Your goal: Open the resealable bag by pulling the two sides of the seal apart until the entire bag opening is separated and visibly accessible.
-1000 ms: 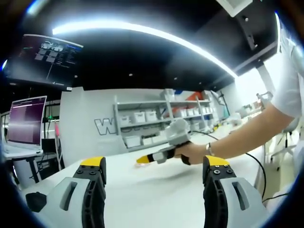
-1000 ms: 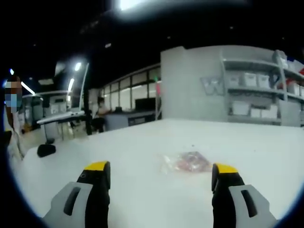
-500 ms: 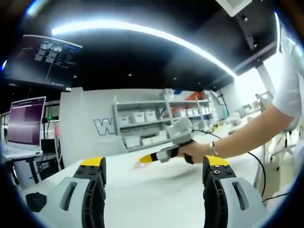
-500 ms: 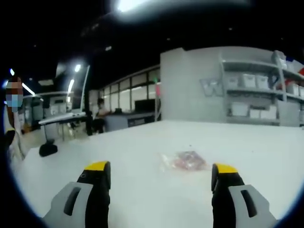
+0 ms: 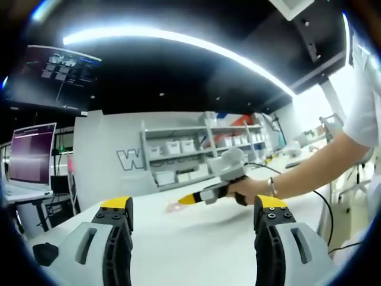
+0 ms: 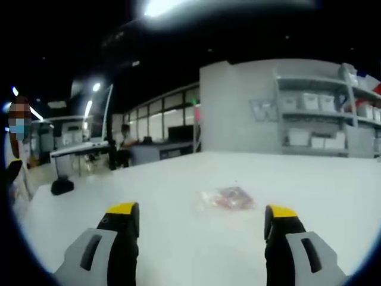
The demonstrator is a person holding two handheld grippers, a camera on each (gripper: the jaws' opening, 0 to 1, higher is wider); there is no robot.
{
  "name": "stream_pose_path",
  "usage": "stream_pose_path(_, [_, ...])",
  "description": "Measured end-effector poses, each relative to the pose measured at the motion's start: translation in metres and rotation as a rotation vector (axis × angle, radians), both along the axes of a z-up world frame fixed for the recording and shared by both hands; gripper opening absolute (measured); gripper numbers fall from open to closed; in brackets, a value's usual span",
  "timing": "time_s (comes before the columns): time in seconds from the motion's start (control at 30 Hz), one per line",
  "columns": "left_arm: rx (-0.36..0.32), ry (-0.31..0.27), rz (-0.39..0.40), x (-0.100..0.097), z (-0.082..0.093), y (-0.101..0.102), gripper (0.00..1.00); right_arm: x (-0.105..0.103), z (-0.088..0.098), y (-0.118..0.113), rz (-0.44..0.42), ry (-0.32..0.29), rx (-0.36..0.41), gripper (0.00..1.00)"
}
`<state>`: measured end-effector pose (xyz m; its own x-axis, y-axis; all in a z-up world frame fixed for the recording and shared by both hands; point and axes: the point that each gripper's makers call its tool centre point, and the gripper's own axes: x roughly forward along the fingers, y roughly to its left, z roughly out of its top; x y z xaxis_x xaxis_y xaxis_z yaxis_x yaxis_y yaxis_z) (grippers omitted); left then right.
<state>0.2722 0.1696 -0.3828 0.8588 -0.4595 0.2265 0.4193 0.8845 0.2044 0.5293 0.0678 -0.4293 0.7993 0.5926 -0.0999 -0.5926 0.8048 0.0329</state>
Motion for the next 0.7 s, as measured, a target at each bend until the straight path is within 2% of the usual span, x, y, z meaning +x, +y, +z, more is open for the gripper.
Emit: stream_pose_path(0.7, [0.01, -0.008, -0.012, -0.003, 0.004, -0.008, 0.81, -0.014, 0.003, -0.014, -0.005, -0.013, 0.005, 0.87])
